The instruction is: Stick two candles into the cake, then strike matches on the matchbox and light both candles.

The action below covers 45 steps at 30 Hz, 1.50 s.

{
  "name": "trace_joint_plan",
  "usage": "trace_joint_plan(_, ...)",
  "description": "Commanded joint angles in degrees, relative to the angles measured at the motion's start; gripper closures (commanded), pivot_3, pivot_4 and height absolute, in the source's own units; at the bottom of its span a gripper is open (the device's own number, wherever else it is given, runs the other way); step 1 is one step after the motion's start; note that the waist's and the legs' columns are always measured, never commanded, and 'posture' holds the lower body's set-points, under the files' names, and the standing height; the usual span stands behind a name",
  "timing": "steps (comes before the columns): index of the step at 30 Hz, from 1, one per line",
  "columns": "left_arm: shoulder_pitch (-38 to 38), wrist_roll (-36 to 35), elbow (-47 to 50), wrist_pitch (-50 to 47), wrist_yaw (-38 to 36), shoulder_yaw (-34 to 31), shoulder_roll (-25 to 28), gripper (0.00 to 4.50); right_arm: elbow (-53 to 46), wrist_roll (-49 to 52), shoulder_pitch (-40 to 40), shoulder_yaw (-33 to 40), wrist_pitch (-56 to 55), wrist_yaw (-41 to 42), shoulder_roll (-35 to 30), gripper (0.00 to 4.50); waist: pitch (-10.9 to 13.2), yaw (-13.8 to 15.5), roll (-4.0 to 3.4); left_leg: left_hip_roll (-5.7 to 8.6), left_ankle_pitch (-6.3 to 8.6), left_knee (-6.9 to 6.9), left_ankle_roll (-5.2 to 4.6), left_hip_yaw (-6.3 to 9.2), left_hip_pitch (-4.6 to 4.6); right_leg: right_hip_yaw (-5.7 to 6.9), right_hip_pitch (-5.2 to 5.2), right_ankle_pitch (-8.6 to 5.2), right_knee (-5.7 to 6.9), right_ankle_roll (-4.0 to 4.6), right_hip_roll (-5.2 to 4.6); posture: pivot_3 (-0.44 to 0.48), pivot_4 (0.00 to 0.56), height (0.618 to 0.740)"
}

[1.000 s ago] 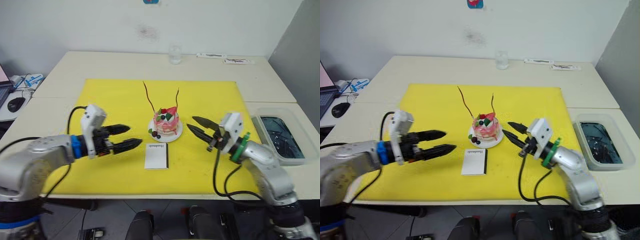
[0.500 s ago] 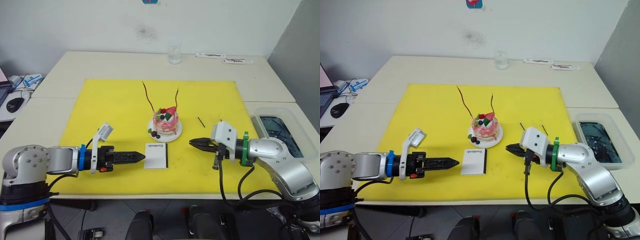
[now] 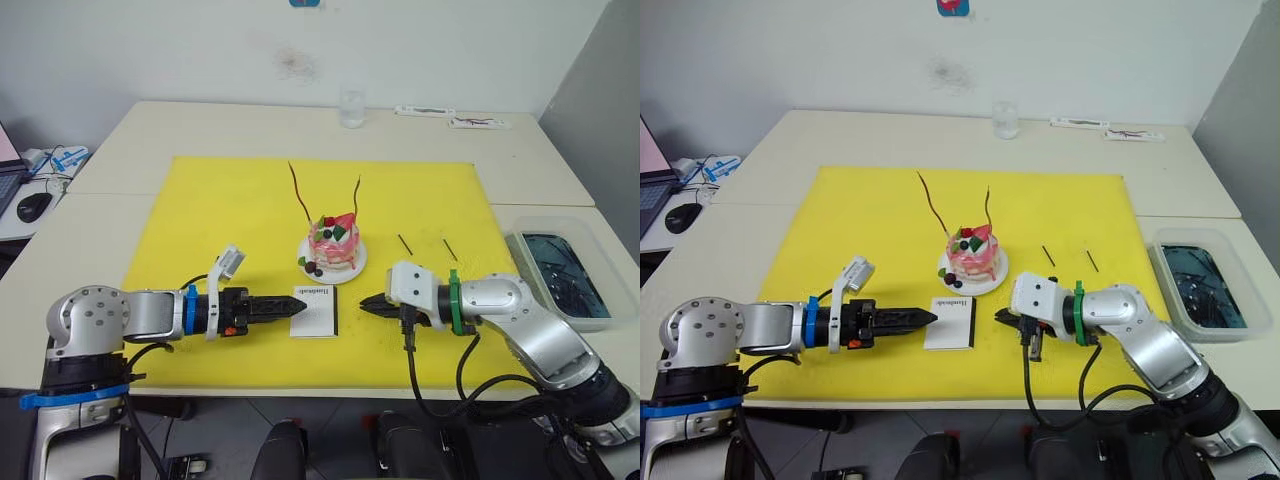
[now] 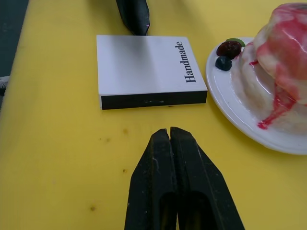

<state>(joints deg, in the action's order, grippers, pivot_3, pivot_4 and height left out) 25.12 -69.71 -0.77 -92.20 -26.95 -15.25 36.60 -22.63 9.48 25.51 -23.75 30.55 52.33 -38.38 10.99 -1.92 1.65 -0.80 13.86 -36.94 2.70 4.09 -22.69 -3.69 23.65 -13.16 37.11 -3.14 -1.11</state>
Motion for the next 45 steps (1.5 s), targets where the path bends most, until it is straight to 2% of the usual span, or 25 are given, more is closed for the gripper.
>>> trace_joint_plan(1,0.79,-0.74,-0.51,-0.29,-0.1,1.05,-1.19,0.0,0.44,-1.82,1.34,-0.89,-1.64,0.7,0.79,4.43,0.0,0.02,0.0,0.0,0.0,0.0,0.0,0.01,0.0,0.01,-0.01,0.0,0.0,0.0,0.0,0.0,0.15,0.74)
trace_joint_plan(16,-0.18,4.09,-0.05,-0.12,1.42,2.38,-6.94,0.0,10.37,-8.8,4.66,-5.79,-4.07,0.86,7.56,4.43,-0.03,0.16,-0.02,0.06,-0.01,-0.02,0.02,0.11,0.12,0.08,-0.21,0.04,-0.02,-0.07,-0.05,0.0,0.15,0.74)
trace_joint_plan(32,-1.73,7.24,1.24,-0.05,-0.23,2.28,-9.66,0.0,11.13,-10.35,4.83,-5.85,-4.44,1.11,12.97,4.43,-0.08,0.19,-0.06,0.09,-0.02,-0.02,0.03,0.14,0.33,0.08,-0.41,0.0,-0.03,0.0,-0.07,0.0,0.15,0.74)
trace_joint_plan(40,-2.27,8.41,2.03,-0.05,-0.73,2.29,-10.37,0.0,11.16,-10.63,4.11,-5.57,-4.77,1.31,13.25,4.43,-0.08,0.27,-0.07,0.15,-0.02,-0.02,0.03,0.14,0.32,0.08,-0.44,-0.01,-0.08,0.01,-0.14,0.0,0.15,0.74)
trace_joint_plan(43,-2.68,9.33,2.38,0.32,-0.78,2.4,-10.5,0.57,10.55,-10.36,3.8,-5.27,-4.54,1.26,13.19,4.5,-0.09,0.27,-0.08,0.15,-0.02,-0.02,0.03,0.14,0.32,0.08,-0.44,-0.02,-0.08,0.02,-0.14,0.0,0.15,0.74)
trace_joint_plan(45,-2.94,10.31,2.6,0.92,-0.63,2.7,-10.64,1.2,9.95,-9.9,3.66,-4.99,-3.86,1.14,13.47,4.5,-0.09,0.25,-0.08,0.15,-0.02,-0.01,0.03,0.15,0.32,0.08,-0.43,-0.02,-0.09,0.01,-0.14,0.0,0.15,0.74)
